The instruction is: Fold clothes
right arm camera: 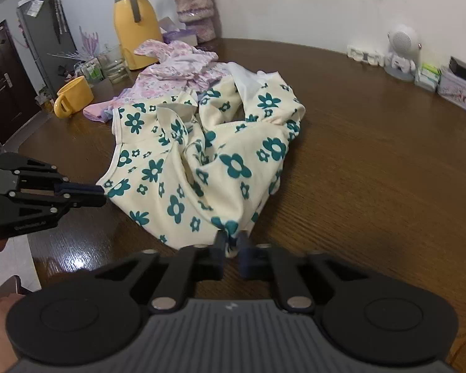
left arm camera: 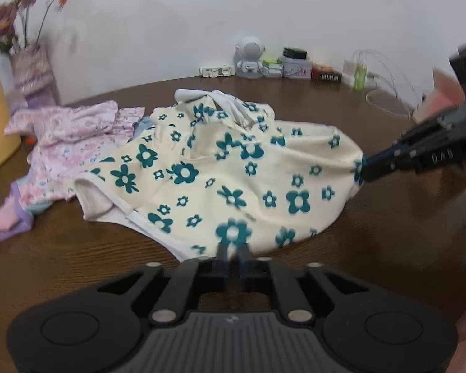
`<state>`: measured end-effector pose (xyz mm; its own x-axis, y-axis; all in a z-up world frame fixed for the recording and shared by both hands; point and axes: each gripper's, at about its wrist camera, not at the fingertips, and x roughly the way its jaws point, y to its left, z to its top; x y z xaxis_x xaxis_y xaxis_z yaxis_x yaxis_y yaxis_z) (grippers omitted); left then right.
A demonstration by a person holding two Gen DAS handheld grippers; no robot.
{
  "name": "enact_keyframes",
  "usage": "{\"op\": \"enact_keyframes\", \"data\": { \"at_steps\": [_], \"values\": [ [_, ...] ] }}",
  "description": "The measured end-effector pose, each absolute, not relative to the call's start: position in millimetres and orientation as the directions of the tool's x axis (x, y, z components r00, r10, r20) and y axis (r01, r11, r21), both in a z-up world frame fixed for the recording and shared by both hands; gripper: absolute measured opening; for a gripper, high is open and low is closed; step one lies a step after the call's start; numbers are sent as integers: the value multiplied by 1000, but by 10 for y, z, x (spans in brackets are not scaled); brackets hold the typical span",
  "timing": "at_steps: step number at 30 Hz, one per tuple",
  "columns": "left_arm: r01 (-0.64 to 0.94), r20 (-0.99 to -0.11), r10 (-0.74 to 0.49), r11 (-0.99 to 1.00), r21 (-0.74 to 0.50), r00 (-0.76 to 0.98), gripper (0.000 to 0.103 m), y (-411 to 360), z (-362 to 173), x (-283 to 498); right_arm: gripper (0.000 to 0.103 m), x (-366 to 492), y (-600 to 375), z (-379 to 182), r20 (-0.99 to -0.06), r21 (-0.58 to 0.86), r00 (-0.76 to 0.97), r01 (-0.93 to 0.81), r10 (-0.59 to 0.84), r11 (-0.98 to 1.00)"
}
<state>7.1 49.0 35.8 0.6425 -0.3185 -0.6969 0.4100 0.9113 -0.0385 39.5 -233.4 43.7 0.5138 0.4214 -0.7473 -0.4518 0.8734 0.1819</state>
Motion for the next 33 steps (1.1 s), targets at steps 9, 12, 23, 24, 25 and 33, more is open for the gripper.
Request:
{"op": "enact_keyframes", "data": {
  "at_steps": [9,12,23,24,25,33],
  "values": [
    [190,-642,-93,978,82,761,85,836,727,756,69,1188,-2121,1004,-675,70,640,-441,368,895],
    [162,-669,-43,980,116,742,90,858,677,1077,71,1638,-1927,883,-720,37,614,-431,324,901],
    [261,-743,-75,956,137,665,91,810,360,1662,76,2846,-1602,400,-810,169,487,-338,326,926],
    [269,-746,-83,954,132,660,90,809,335,1667,76,2922,-1607,373,-813,198,470,-332,344,922],
    [277,-750,-90,952,127,655,89,812,309,1673,75,2996,-1606,350,-816,223,452,-328,360,918],
    [326,-781,-150,943,72,606,16,857,242,1675,16,3118,-1543,322,-810,295,393,-367,435,882]
  ]
}}
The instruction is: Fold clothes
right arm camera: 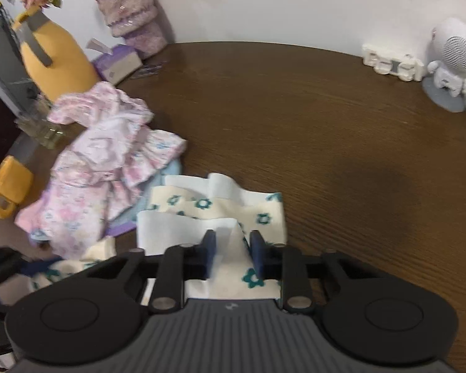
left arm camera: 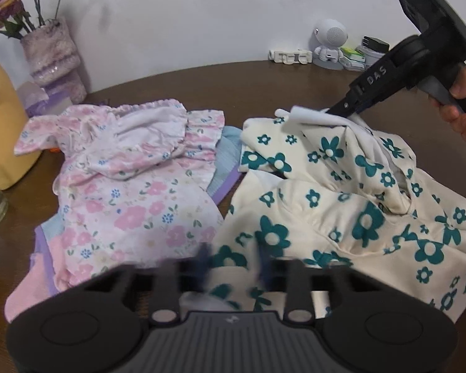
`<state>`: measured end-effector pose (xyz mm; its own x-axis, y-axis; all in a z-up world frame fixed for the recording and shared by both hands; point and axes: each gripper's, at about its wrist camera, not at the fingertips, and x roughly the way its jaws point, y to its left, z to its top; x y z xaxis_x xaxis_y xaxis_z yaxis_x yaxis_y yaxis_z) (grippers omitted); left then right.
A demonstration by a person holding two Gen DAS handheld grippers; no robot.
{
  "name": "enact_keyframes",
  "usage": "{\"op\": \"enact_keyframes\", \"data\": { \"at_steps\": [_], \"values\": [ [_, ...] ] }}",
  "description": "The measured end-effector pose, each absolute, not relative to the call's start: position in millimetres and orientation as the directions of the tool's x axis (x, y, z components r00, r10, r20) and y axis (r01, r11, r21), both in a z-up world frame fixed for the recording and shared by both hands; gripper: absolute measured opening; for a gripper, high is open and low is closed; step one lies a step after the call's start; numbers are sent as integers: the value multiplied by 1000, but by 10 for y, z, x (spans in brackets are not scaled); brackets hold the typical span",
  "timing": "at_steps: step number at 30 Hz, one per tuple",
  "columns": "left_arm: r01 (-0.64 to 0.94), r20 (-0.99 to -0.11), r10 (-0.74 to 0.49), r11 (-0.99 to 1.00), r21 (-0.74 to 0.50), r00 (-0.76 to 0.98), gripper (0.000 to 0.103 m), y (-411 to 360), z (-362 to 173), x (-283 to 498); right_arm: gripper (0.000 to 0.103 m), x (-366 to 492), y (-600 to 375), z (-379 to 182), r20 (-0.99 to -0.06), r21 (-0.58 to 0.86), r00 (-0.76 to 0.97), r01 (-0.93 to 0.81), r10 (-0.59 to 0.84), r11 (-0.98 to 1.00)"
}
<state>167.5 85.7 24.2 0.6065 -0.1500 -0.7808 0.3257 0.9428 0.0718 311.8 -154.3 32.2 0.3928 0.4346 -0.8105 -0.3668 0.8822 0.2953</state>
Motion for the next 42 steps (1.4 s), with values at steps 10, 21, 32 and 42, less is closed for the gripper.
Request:
{"op": "enact_keyframes", "data": {
  "at_steps": [10,21,32,42],
  "values": [
    [330,-710,-140,934,136,690,5,771,537,1394,0,2754,-1702,668,-748,214,512,-417,423,883],
    [7,-241,69,954,300,968,4,615,2327,1719,0,2629,-2519,2614,-344,145,931,-75,121,987],
    [113,-239,-29,932,345,971,4,627,2032,884,0,1871,-3383,2355,-369,116,929,13,31,993],
    [361,-592,-227,925,117,773,4,714,549,196,0,1153,-3612,555,-647,156,761,67,50,986]
  ]
}}
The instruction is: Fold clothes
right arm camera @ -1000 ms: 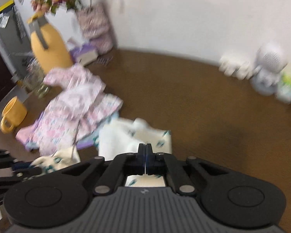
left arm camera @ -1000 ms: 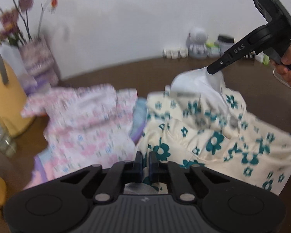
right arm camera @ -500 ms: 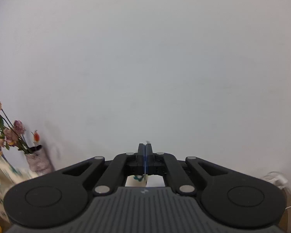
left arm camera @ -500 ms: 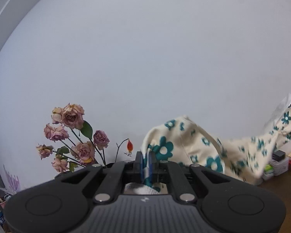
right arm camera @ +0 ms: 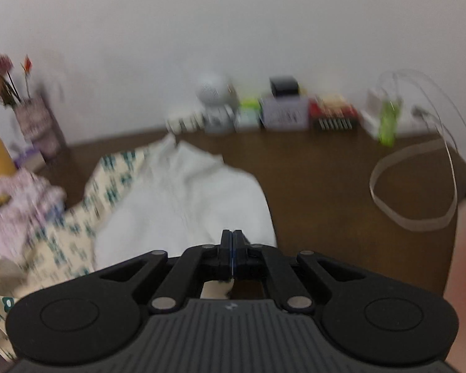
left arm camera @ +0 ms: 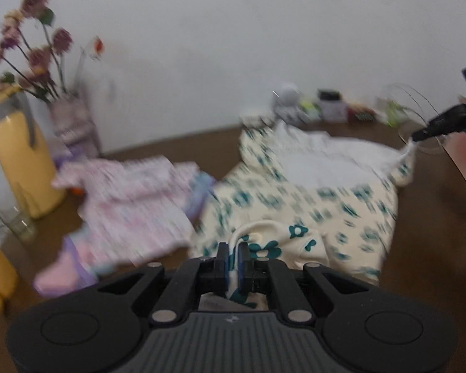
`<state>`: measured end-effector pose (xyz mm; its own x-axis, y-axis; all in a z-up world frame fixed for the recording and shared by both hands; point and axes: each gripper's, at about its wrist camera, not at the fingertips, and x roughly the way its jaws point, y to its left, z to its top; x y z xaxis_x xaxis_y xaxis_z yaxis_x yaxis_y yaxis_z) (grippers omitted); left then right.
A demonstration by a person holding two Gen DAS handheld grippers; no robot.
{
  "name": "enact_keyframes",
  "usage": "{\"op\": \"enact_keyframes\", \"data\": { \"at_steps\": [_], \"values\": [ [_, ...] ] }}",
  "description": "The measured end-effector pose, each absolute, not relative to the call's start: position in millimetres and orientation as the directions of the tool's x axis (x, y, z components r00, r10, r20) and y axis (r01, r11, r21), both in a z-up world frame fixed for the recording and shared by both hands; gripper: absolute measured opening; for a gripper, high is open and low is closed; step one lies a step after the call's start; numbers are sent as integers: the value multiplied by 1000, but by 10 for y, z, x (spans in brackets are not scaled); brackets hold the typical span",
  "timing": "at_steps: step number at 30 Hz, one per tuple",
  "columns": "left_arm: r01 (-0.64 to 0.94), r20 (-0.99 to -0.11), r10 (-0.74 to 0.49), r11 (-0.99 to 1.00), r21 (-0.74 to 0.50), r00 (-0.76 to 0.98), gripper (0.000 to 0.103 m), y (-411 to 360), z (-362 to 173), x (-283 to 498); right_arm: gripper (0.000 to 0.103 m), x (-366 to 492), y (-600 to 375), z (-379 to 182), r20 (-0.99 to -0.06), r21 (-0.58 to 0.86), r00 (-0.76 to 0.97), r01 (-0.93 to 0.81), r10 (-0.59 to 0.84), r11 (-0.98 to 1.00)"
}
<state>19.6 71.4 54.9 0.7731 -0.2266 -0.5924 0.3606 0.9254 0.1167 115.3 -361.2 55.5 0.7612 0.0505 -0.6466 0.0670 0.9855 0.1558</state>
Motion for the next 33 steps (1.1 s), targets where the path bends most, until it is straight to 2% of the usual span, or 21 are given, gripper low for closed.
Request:
{"op": "enact_keyframes", "data": {
  "at_steps": [3,5,6,7,9,10,11,14,16,20,25,27,29,30,31,32,33],
  "values": [
    [379,-608,-252,921,87,753,5,701,476,90,1,1013,-3540,392,-672,98,741,75,10,992],
    [367,-611,-242,926,85,753,7,703,492,91,8,970,-3483,309,-693,50,720,78,-21,996],
    [349,-612,-228,933,84,757,9,715,507,88,21,938,-3444,287,-698,16,715,83,-48,996],
    [335,-614,-220,939,79,759,12,741,527,83,39,887,-3400,301,-691,-30,718,86,-83,996],
    [319,-616,-220,946,54,757,21,830,576,58,53,752,-3246,367,-647,-141,750,59,-137,988],
    [312,-608,-224,949,40,761,36,884,605,28,59,680,-3160,404,-624,-183,768,36,-144,982],
    [305,-596,-228,952,30,770,51,943,639,3,63,603,-3078,442,-607,-208,783,6,-134,978],
    [269,-571,-209,963,20,794,73,1066,751,1,74,437,-2853,514,-612,-170,791,-137,4,976],
    [242,-556,-192,970,16,809,83,1141,827,10,79,392,-2668,516,-632,-125,768,-237,106,964],
    [261,-590,-186,964,44,785,83,1050,873,310,79,392,-2197,398,-676,-76,690,-412,257,908],
    [348,-666,-176,928,133,724,81,666,655,849,78,322,-1581,210,-711,-62,588,-600,387,798],
    [375,-699,-155,911,173,698,73,536,539,1055,74,314,-1404,140,-723,-70,562,-638,402,767],
    [387,-728,-99,890,240,679,41,437,413,1219,62,341,-1298,82,-731,-100,567,-640,380,762],
    [389,-740,-65,879,274,669,33,408,340,1287,50,351,-1263,60,-734,-111,570,-639,371,762],
    [393,-751,-39,869,300,659,18,392,276,1342,36,363,-1253,47,-737,-111,567,-639,368,761],
    [400,-759,-27,862,312,650,8,396,228,1379,30,384,-1257,37,-741,-105,560,-642,370,760],
    [405,-759,-20,855,324,650,4,405,203,1401,16,401,-1270,31,-743,-94,552,-646,378,758]
  ]
}}
